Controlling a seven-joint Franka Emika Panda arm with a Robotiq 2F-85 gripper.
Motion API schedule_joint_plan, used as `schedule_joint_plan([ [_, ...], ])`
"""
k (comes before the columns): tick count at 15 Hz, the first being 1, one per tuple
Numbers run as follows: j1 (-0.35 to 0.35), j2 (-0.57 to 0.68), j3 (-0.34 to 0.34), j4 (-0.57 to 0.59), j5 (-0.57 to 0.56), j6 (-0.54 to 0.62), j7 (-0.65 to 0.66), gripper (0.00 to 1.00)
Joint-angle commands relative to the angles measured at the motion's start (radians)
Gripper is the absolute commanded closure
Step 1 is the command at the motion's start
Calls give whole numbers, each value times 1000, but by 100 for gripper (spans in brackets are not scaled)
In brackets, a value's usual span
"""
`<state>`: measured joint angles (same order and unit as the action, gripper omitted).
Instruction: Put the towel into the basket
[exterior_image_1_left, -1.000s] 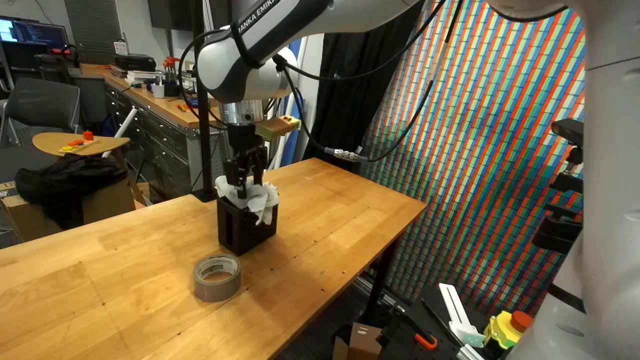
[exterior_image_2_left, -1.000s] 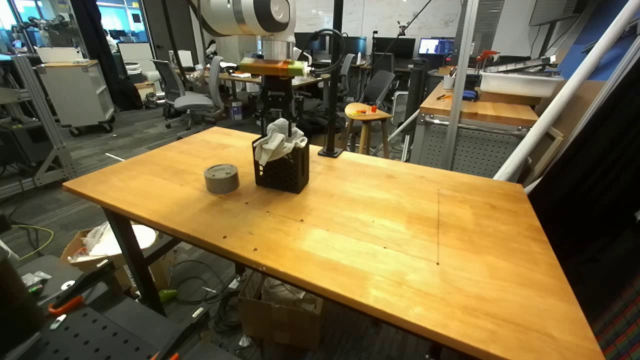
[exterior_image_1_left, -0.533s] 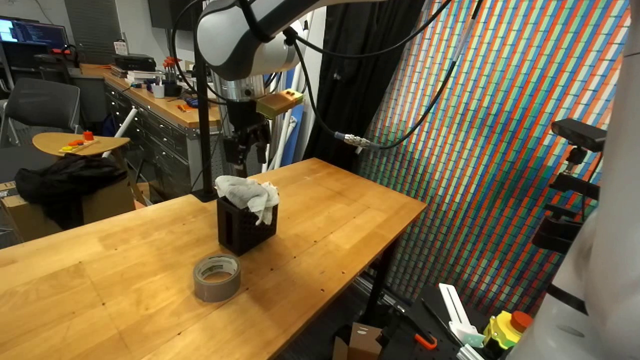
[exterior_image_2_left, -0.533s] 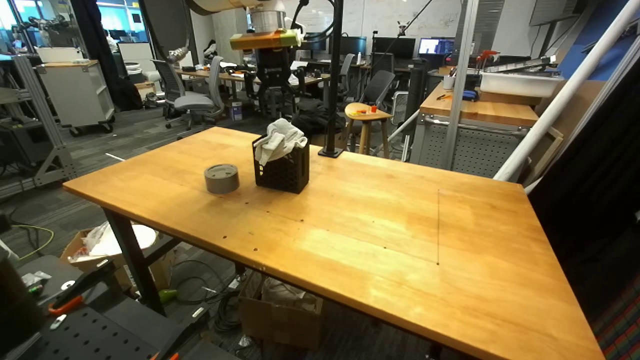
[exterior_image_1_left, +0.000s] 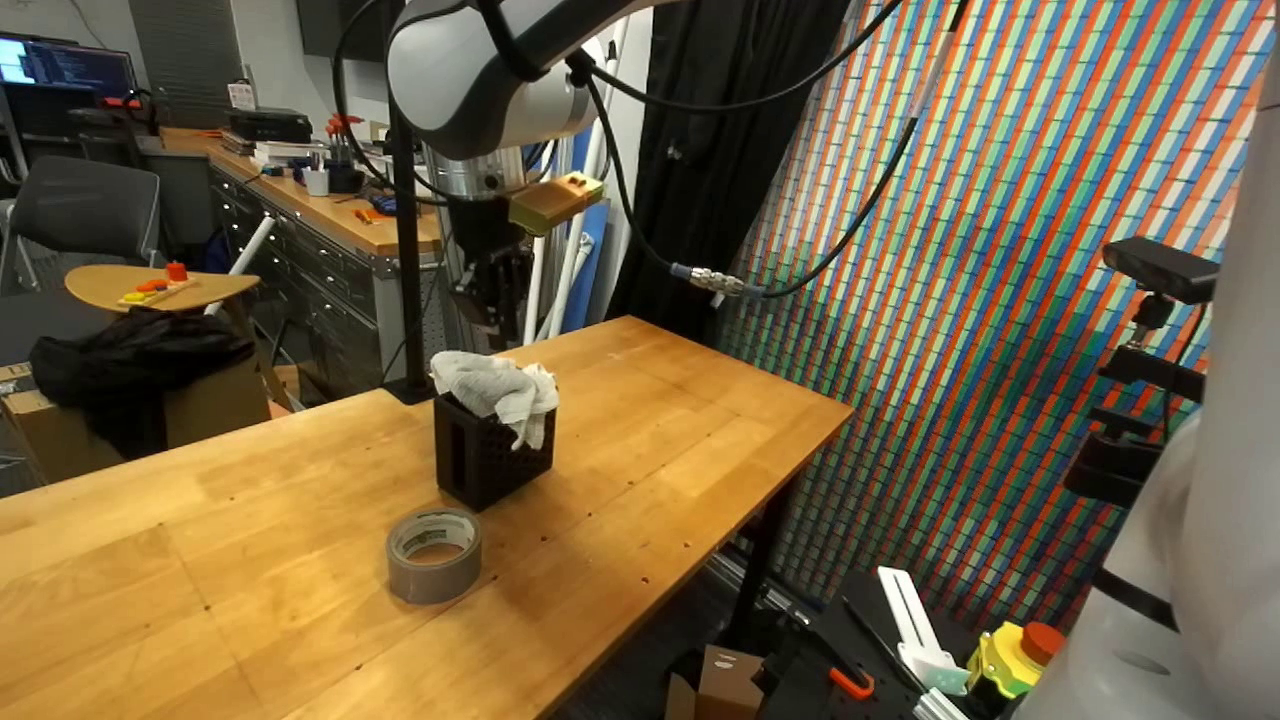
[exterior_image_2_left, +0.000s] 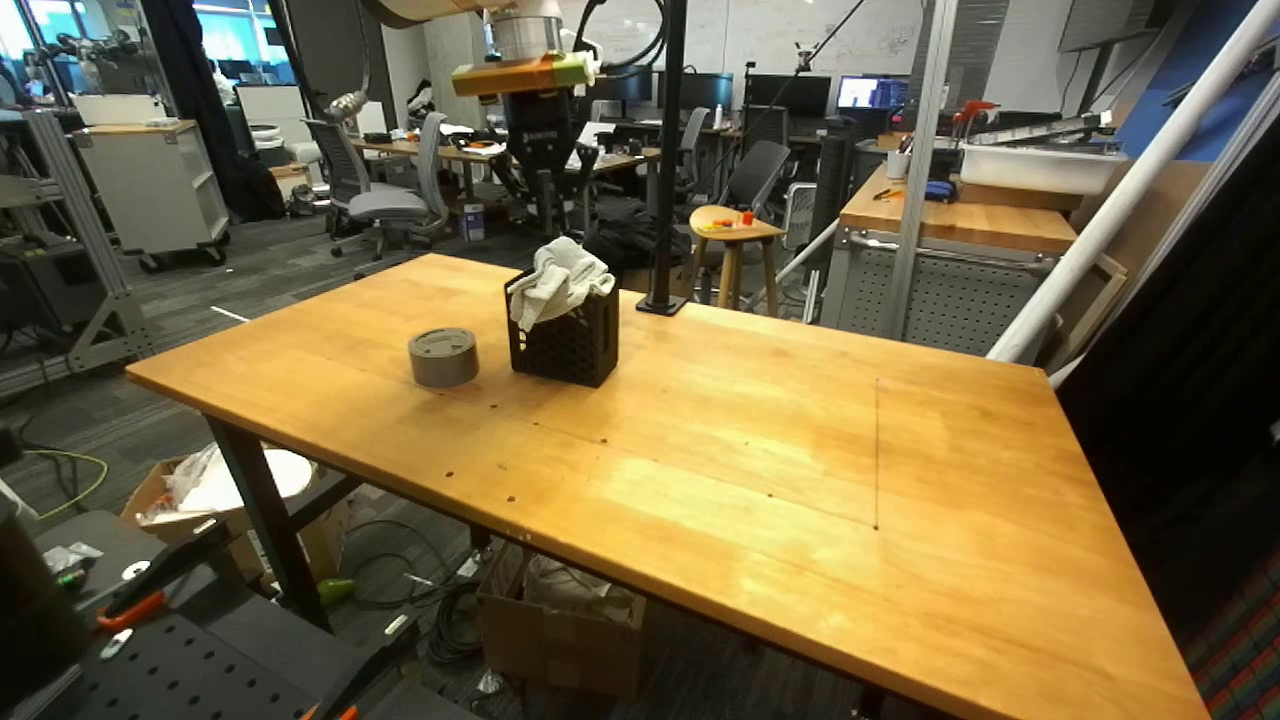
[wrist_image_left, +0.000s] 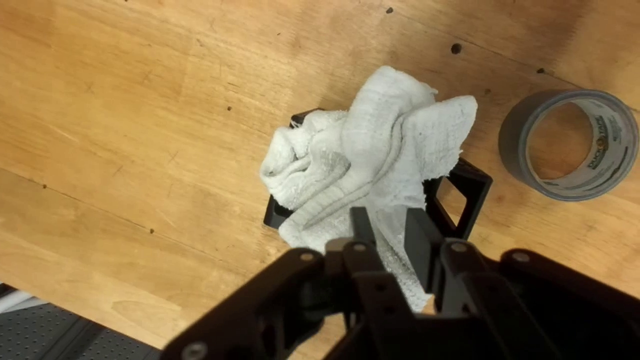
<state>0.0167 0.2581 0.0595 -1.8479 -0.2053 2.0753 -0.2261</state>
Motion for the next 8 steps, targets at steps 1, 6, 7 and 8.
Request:
schedule_joint_plan([
  [1,7,-1,-6,-22,0,29,4,100],
  [6,-5,40,-3,-35,31,88,-19,100],
  [7,-7,49,-2,-35,36,100,-22,100],
  [8,-11,61,-2,-32,44,112,-27,100],
])
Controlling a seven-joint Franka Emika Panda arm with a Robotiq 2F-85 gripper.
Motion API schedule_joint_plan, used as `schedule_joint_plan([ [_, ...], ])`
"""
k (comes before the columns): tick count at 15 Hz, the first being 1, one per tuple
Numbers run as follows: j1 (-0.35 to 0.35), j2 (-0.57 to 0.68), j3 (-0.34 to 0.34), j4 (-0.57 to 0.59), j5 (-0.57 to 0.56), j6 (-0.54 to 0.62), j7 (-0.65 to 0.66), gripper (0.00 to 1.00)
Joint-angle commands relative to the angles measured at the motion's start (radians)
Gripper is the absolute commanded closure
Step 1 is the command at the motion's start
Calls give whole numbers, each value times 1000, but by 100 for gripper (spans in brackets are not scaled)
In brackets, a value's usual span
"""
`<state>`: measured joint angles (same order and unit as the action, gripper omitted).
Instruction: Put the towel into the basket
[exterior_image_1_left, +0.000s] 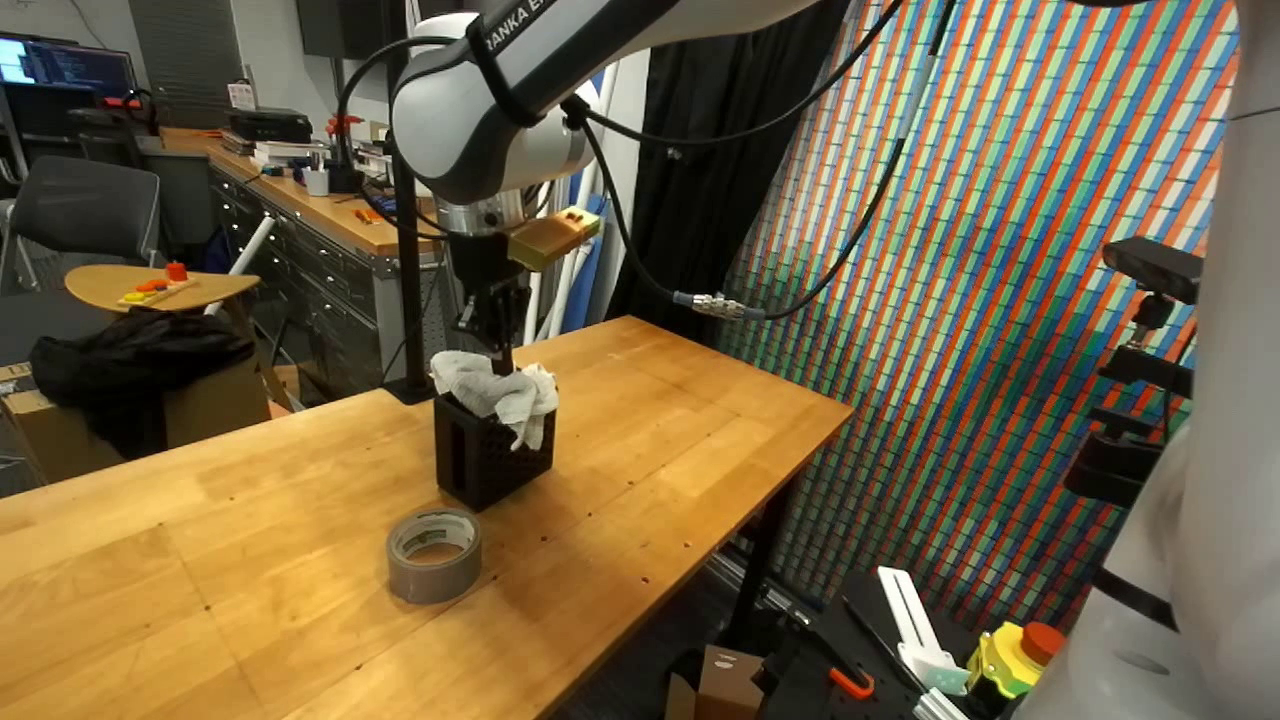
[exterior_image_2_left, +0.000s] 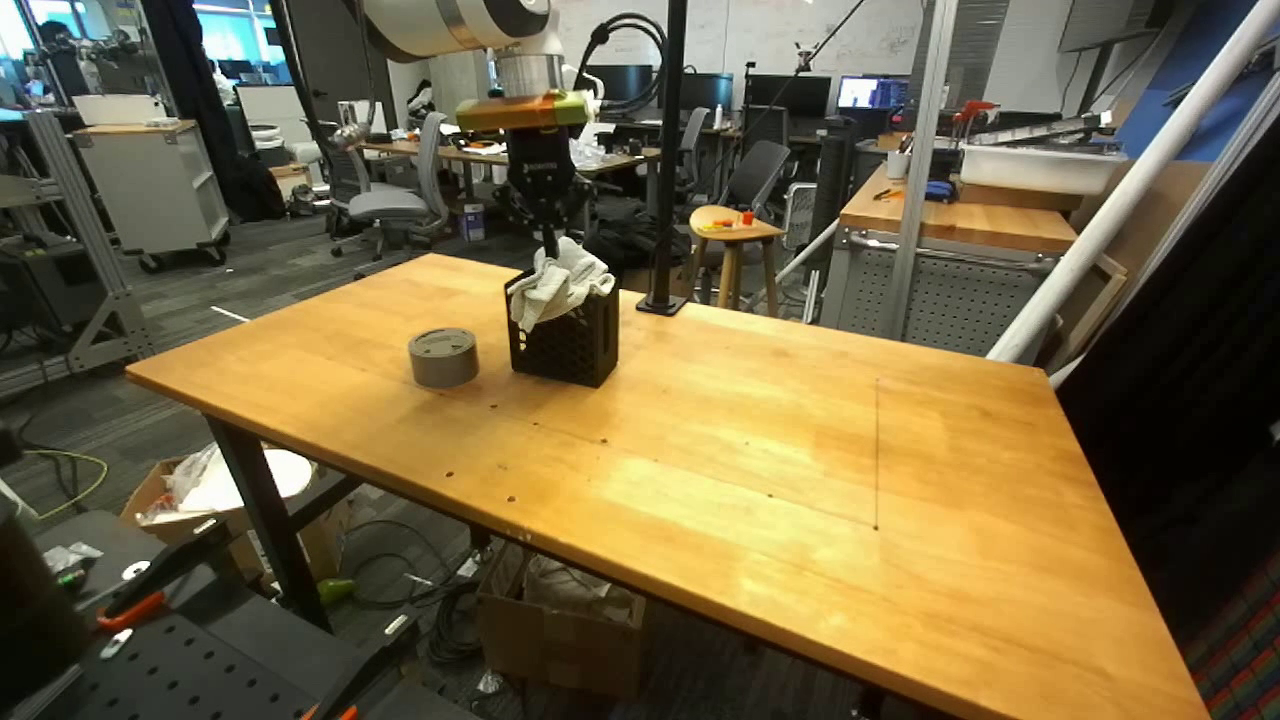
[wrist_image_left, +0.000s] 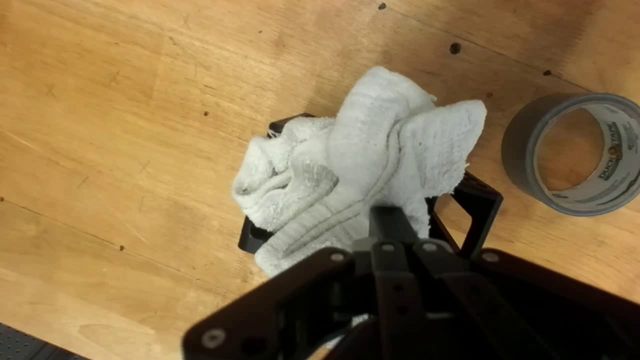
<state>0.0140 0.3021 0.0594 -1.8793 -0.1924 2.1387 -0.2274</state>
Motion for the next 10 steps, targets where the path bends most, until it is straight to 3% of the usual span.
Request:
schedule_joint_plan([
  [1,-11,31,-1,5,37,59,-33,100],
  [10,-68,163,44,31,224,96,-204,100],
])
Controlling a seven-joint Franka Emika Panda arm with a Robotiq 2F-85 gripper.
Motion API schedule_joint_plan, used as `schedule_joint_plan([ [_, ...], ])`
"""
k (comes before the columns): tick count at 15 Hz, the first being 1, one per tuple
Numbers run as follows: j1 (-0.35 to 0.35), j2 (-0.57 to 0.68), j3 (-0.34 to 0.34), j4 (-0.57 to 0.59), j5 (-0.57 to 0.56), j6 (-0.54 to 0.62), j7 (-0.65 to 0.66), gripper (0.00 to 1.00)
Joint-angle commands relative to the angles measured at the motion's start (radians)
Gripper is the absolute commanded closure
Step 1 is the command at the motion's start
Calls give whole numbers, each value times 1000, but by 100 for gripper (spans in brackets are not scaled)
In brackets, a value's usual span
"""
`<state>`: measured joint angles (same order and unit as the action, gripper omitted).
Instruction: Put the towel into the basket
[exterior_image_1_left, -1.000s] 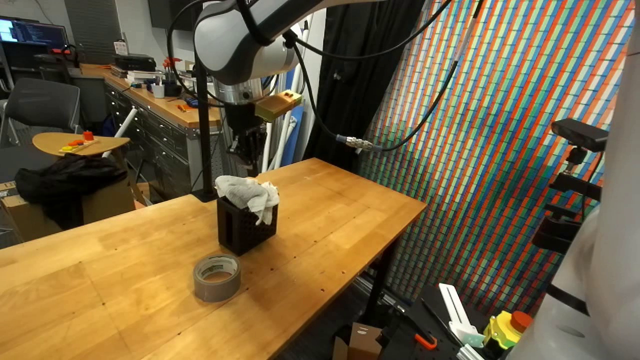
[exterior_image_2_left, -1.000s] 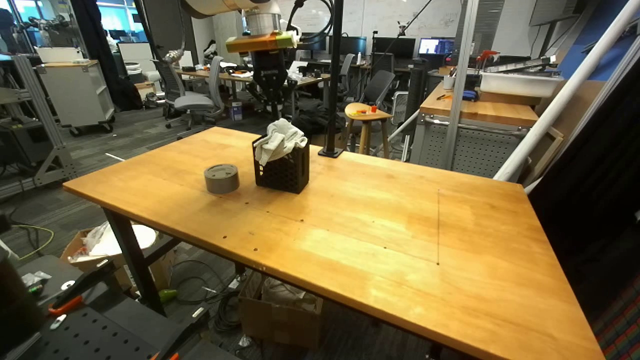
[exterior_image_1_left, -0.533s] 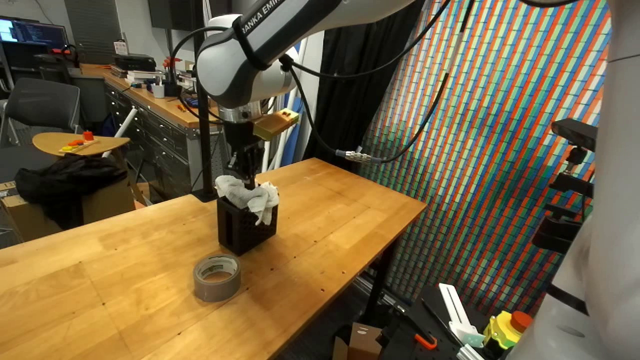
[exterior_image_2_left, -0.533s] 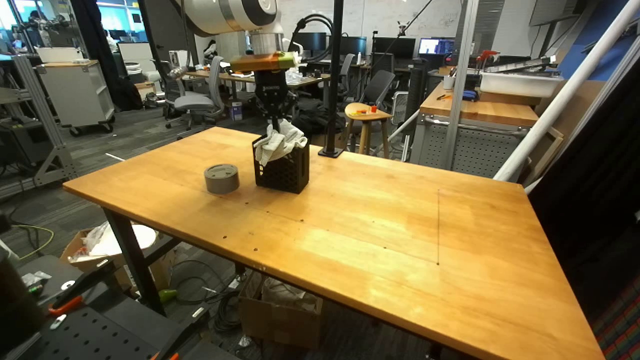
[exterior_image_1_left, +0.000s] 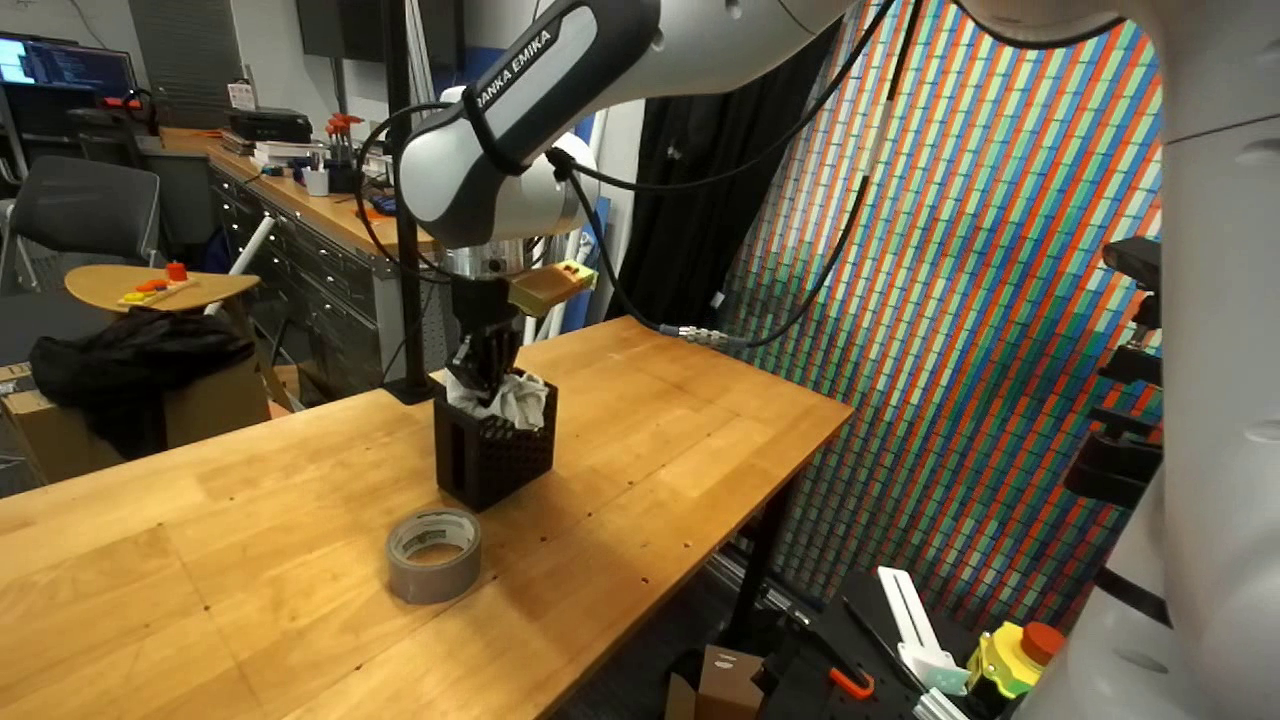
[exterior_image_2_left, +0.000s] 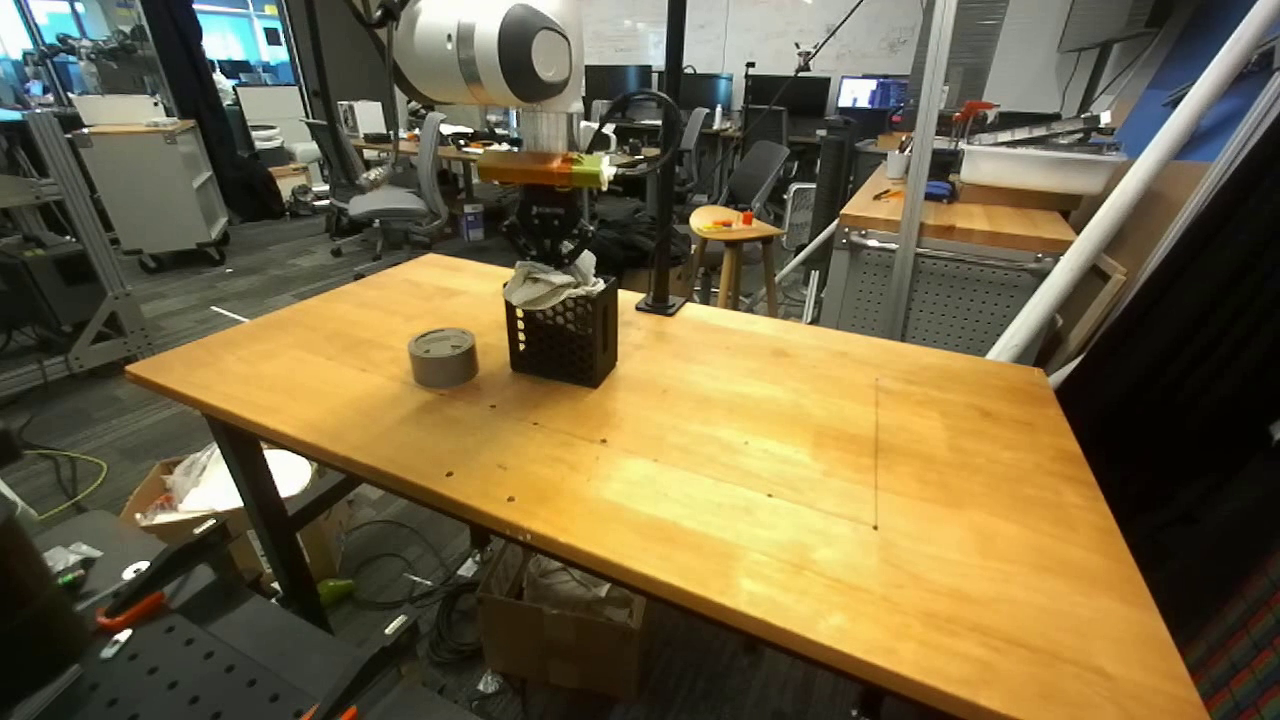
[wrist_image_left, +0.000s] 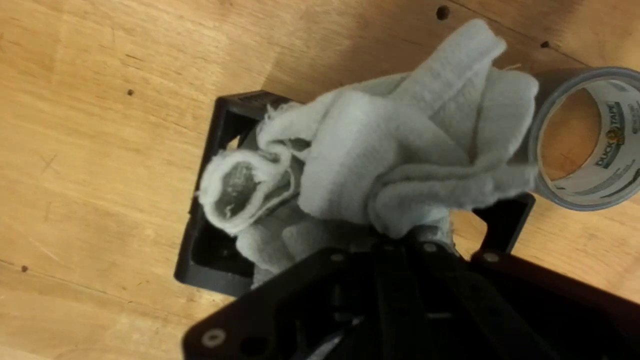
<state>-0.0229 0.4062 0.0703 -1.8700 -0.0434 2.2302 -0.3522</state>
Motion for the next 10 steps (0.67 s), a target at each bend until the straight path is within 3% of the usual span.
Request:
schedule_joint_plan([
  [1,-38,71,41,26,96,-2,-102,100],
  [10,-63,116,66,70,157,-53,-184,100],
])
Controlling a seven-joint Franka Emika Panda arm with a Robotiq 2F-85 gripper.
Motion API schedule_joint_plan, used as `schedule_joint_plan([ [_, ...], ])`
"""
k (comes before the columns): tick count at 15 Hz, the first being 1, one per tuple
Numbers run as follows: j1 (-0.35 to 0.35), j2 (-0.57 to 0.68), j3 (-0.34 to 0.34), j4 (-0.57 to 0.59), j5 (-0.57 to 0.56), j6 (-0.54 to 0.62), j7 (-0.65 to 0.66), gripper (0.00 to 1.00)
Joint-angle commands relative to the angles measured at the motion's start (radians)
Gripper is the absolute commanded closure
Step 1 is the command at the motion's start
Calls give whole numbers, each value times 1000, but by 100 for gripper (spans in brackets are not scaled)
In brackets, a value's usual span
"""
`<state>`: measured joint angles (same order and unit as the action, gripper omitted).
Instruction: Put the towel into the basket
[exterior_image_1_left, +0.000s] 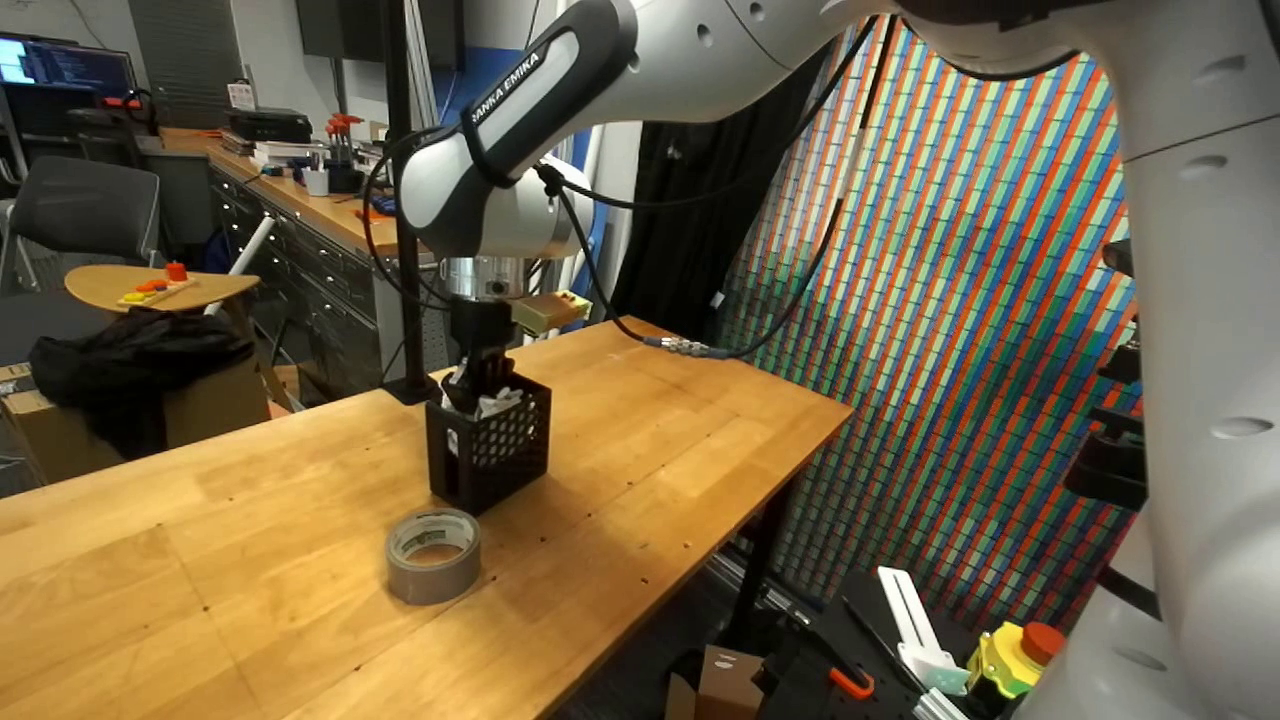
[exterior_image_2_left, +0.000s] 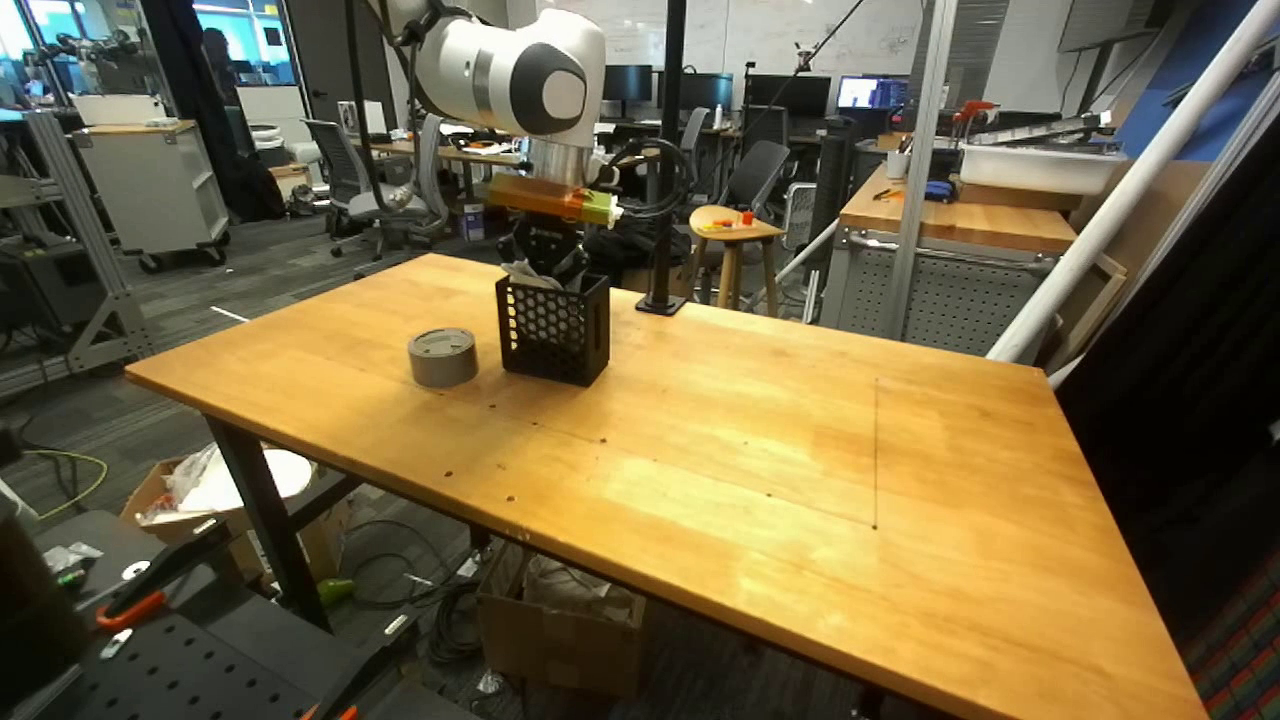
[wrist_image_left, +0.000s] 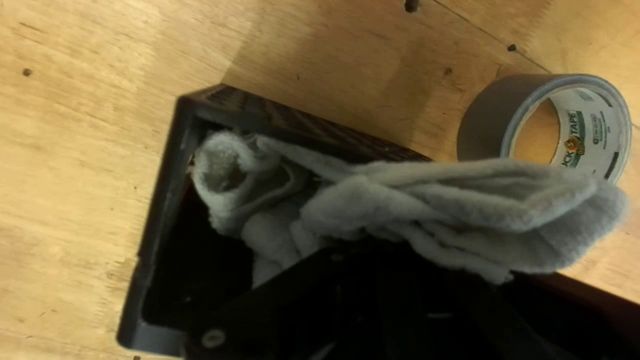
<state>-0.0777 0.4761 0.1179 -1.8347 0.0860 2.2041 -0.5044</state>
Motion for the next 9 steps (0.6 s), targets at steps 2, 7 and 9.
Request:
schedule_joint_plan([
  [2,2,26,9,34,5,-35,-12,100],
  [7,38,-92,-30,0,-102,-55,72,100],
  [9,56,-131,-43,7,-164,-77,105,100],
])
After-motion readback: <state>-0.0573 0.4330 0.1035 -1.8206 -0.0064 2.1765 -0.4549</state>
